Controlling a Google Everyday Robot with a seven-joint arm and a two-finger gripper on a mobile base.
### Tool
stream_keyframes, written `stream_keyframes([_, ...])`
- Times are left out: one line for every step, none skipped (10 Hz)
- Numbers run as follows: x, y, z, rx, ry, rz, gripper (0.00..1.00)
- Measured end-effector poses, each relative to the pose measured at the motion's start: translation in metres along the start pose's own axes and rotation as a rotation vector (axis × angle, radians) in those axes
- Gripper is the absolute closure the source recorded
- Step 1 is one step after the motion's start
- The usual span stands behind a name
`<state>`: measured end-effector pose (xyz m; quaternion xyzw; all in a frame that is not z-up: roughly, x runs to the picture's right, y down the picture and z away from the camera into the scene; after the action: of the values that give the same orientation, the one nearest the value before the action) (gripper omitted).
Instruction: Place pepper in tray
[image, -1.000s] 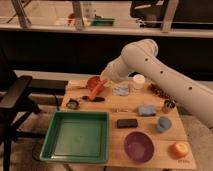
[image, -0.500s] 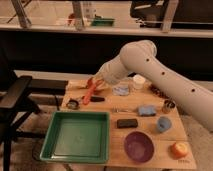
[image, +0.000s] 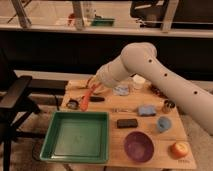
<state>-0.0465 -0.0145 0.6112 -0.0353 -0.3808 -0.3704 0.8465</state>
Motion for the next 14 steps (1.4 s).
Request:
stream_keyframes([-0.006,0.0,0.0,0.003,-0.025,-0.028,1.0])
stream_keyframes([-0.01,0.0,0.001,0.006,-0.041,-0.043,1.0])
stream_keyframes([-0.011,-0.001,0.002,0.007,-0.045,-0.047,1.0])
stream_keyframes([-0.012,-0.002,0.005,0.007,-0.042,-0.043,1.0])
stream_keyframes([-0.016,-0.006,0.012,0.002,-0.035,-0.03,1.0])
stream_keyframes([-0.022,-0.009,0.023,-0.007,-0.031,-0.017,1.0])
stream_keyframes([-0.027,-0.009,0.029,-0.015,-0.025,-0.004,1.0])
stream_keyframes([-0.036,-0.005,0.036,-0.027,-0.016,0.016,1.0])
stream_keyframes([-0.043,-0.007,0.038,-0.026,-0.012,0.017,1.0])
stream_keyframes([-0.053,-0.008,0.039,-0.026,-0.012,0.007,1.0])
stream_keyframes([-0.059,-0.007,0.039,-0.027,-0.011,0.001,1.0])
stream_keyframes([-0.065,-0.004,0.037,-0.028,-0.009,-0.001,1.0])
stream_keyframes([-0.066,-0.004,0.036,-0.028,-0.01,0.007,1.0])
stream_keyframes([-0.066,-0.004,0.037,-0.032,-0.013,0.019,1.0])
